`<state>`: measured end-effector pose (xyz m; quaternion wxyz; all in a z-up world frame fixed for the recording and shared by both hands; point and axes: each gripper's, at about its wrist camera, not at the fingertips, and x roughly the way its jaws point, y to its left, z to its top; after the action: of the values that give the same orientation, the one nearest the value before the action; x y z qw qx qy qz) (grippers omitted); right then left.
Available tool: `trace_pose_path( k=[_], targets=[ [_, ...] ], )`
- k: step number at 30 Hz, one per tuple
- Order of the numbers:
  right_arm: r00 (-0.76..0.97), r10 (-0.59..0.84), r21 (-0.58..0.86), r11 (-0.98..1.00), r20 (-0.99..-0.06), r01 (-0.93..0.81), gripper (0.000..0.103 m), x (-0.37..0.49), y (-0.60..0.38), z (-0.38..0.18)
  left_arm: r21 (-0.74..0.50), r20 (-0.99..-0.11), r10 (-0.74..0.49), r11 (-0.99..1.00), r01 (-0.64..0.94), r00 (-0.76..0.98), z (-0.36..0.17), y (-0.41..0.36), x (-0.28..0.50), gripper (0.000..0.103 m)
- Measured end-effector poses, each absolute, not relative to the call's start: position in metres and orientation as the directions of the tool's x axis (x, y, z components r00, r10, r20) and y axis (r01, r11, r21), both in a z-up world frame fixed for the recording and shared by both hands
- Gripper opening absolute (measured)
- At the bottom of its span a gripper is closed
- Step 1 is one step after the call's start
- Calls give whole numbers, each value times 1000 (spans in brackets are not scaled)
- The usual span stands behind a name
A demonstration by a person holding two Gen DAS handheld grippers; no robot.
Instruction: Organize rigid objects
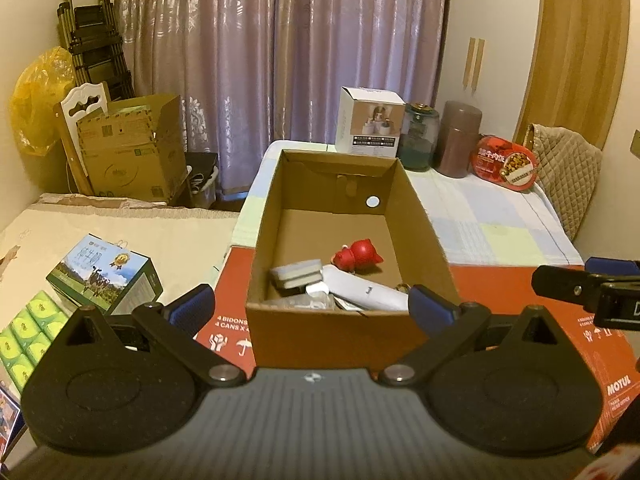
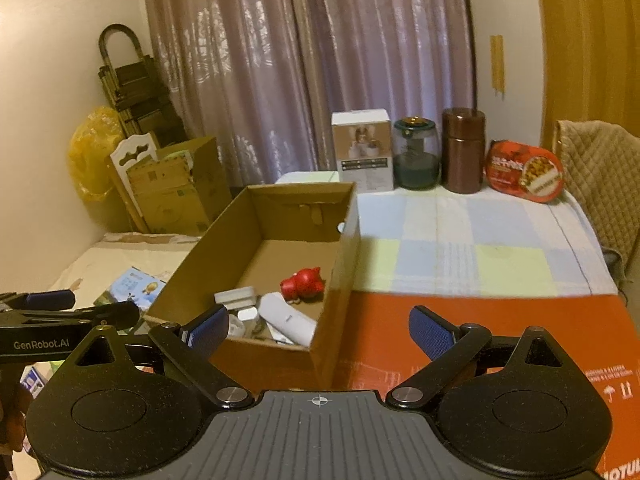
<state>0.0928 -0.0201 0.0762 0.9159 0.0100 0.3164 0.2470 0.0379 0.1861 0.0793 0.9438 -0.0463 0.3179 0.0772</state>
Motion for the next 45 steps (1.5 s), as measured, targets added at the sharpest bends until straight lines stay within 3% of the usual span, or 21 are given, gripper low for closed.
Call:
trace_pose_path(
  k=[45],
  targets=[
    [693,411,152,902,-592,-405,94,15,-77,78,-7,-608,126,987,-163,784,86,135,-38,101]
  ],
)
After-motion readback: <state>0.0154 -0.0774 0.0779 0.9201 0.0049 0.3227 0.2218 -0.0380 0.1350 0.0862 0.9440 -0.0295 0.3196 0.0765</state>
